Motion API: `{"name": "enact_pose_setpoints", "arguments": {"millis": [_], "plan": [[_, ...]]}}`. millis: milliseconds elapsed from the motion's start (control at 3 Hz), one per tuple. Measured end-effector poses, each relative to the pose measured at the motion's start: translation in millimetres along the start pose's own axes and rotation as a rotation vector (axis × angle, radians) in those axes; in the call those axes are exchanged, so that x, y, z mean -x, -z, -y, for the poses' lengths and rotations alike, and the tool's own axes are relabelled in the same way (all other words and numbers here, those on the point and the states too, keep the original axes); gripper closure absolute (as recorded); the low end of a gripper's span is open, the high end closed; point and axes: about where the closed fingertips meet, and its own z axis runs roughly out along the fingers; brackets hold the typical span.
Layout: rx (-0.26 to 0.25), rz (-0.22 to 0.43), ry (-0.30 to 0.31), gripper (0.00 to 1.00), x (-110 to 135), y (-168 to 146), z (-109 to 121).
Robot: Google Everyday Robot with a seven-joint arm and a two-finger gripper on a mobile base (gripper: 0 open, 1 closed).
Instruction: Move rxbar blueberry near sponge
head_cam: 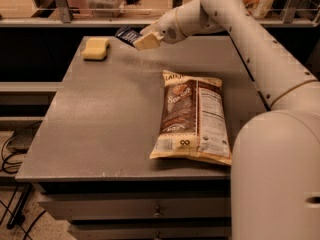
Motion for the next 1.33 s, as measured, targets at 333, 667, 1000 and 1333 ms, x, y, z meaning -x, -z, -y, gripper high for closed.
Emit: {"name": "enact_pose_setpoints", "arguments": {"millis": [333, 667, 1000, 1333], "plan": [[0.060, 0.021, -0.010, 0.81, 3, -40, -9], [0.094, 0.035, -0.041, 0.57, 1, -73, -12], [0.105, 0.046, -0.069, 0.35, -2, -89, -13], [0.082, 0.090, -0.087, 0.11, 4, -84, -11]]}}
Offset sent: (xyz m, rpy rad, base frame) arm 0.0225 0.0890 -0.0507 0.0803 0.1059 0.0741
